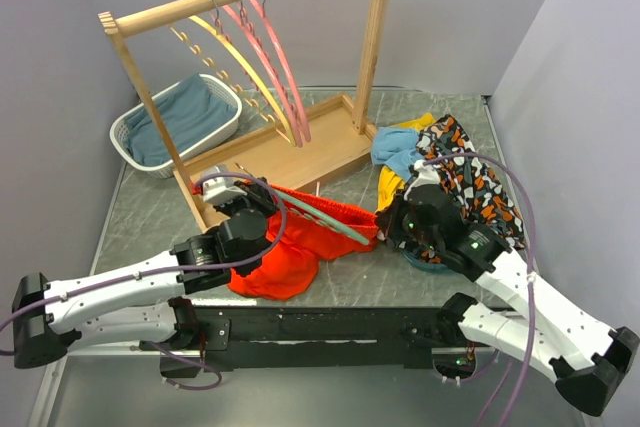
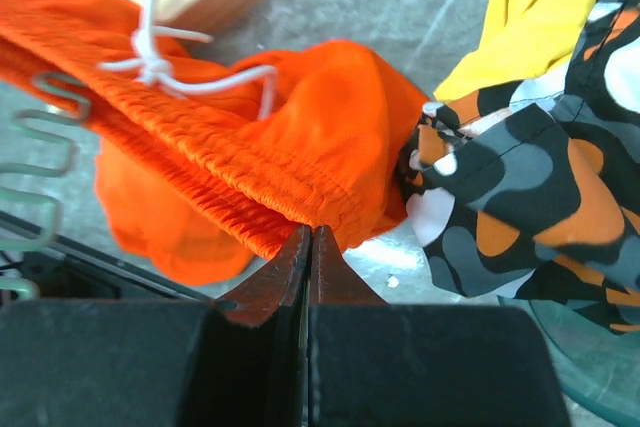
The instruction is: Place the shorts on the hanger
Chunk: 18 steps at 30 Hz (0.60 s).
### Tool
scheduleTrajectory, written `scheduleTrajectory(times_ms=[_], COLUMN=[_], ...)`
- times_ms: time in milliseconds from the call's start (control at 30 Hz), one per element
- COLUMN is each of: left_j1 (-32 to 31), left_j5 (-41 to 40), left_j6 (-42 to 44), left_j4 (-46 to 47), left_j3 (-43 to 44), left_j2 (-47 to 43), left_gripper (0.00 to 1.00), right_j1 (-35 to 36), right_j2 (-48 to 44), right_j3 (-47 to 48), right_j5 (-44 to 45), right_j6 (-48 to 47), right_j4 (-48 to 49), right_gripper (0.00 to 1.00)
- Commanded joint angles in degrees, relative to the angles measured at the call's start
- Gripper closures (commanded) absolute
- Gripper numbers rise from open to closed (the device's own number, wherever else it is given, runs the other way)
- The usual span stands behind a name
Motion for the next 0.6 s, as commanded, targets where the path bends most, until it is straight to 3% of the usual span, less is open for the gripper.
scheduleTrajectory(times_ms=[0,200,333,400,433,467,500,567], left_j1=[1.1,1.1,1.1,0.9,0.6,0.6,0.6,0.6], left_j5=[-11.7,-16.4,-17.4,-18.3,-19.5,-19.8,-20.4,-20.8], left_j6=[0.0,-12.6,-37.8,-43.0,-54.0,-62.8,-69.6,-67.6], left_j4=[-3.5,-20.2,-43.4,-55.2,-62.1,-78.0,-79.5,-79.4], left_j3=[3.2,11.6,21.5,24.5,27.7,29.4,30.7,31.7], left_j2=[1.8,9.3,17.8,21.4,25.4,27.7,29.9,32.7], left_gripper=[0.99,0.99,0.99,0.99,0.99,0.99,0.99,0.99], right_j1=[-0.1,0.1,2.0,4.0,4.7,5.1,5.2,5.2], right_j2=[-3.3,-5.5,-5.4,-4.4,-4.3,-3.9,-3.8,-3.5], right_j3=[4.1,4.6,4.0,4.3,4.6,5.3,5.6,6.3], right_j5=[3.6,1.8,1.4,2.4,3.6,4.2,4.8,6.2], right_j6=[0.4,1.3,2.1,2.8,3.2,3.8,4.0,4.1], right_j4=[-7.5,-10.3,-9.9,-9.9,-10.0,-10.2,-10.6,-11.6], right_gripper=[1.00,1.00,1.00,1.00,1.00,1.00,1.00,1.00])
